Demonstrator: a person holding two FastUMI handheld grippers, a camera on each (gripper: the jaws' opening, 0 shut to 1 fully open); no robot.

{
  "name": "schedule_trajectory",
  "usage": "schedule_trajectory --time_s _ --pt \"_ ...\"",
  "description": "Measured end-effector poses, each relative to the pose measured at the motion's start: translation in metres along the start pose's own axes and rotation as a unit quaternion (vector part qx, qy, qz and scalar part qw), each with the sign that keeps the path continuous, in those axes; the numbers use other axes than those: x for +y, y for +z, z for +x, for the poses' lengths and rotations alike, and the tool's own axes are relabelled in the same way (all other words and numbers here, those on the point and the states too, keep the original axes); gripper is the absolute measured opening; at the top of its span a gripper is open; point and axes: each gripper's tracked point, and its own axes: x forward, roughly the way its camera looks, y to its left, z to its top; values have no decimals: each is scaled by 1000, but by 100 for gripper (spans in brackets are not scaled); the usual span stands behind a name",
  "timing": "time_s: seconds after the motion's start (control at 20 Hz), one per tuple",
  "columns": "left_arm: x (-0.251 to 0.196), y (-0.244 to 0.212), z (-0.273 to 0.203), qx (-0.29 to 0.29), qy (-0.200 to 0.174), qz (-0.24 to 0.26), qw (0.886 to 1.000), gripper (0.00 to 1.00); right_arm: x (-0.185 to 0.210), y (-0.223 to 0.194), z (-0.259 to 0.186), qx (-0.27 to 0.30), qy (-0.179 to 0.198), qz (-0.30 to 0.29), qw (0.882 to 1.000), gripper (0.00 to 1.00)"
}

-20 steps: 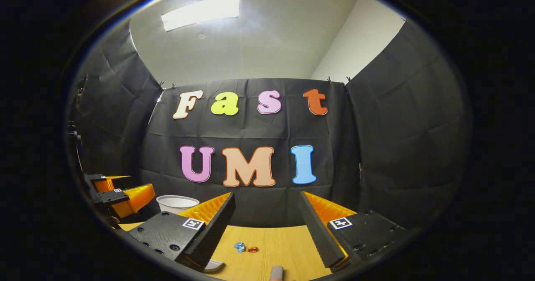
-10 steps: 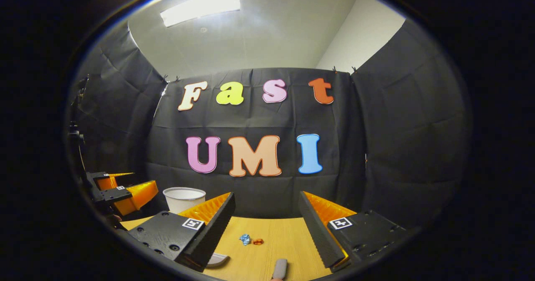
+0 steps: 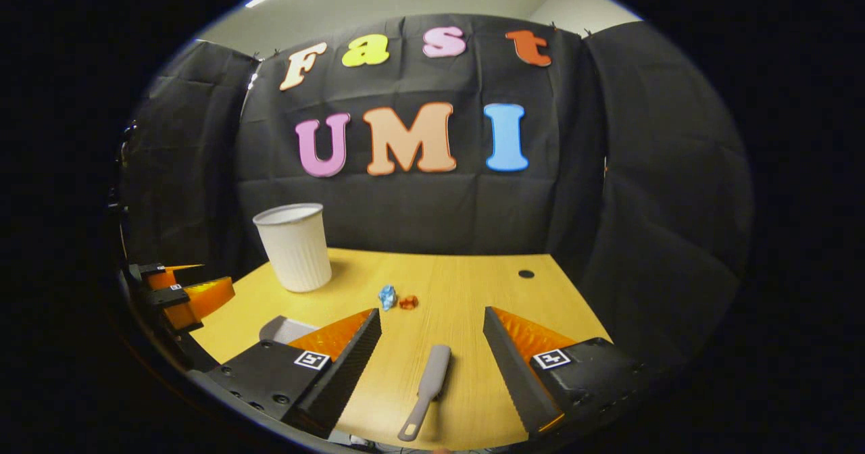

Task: Pick up the small broom and dustpan from the desktop, sweep the trash into the dustpan with the broom, and then empty the trash into the garbage bin.

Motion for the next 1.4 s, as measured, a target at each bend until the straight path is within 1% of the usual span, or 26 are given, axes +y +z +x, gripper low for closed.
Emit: schedule_trajectory --time_s 0.1,0.15,0.25,0.35,0.5,0.6,0.8,0.85,0.95,1.0,1.05,1.1,1.15,1.2,1.25,1.3,1.35,1.4 --pt "10 -31 14 48 6 -6 999 94 1 -29 18 45 -2 -3 999 93" --pt "13 -47 22 77 6 -6 997 96 0 -47 26 71 -5 -7 997 93" --pt "18 -90 27 155 0 -9 988 95 5 -85 41 138 -6 -8 990 92" --pt "21 -127 33 220 -8 -13 975 97 11 -127 52 204 -4 0 979 93" --pt "21 -156 25 286 -24 -13 958 98 17 -180 62 293 5 12 956 93" --pt "22 -167 19 318 -26 -9 948 98 17 -205 61 343 8 21 939 93" --pt "22 -181 11 363 -38 -2 931 98 11 -234 57 403 4 6 915 93" --pt "24 -184 10 373 -39 4 927 96 11 -238 57 414 3 6 910 93" --pt "25 -188 8 386 -43 8 922 93 8 -242 63 429 1 1 903 88" --pt "27 -189 5 393 -41 8 918 92 7 -243 65 432 0 -1 902 88" --pt "27 -189 4 399 -40 8 916 90 5 -244 67 437 -3 -5 900 81" --pt "27 -191 4 404 -37 9 914 81 1 -242 69 433 -7 -8 901 71" --pt "27 -191 2 411 -38 8 911 71 -2 -244 72 434 -11 -7 901 45" --pt "27 -194 -1 422 -38 7 906 48 -4 -242 71 440 -11 -5 898 37" --pt "26 -193 -6 433 -35 3 901 41 -6 -244 70 443 -12 -2 897 31" --pt "27 -194 -11 445 -30 2 895 36 -5 -245 66 451 -2 0 892 29" --pt "26 -194 -13 450 -34 5 892 33 -4 -244 64 456 4 2 890 25" --pt "28 -194 -14 451 -37 7 892 32 -3 -243 64 452 9 5 892 25"
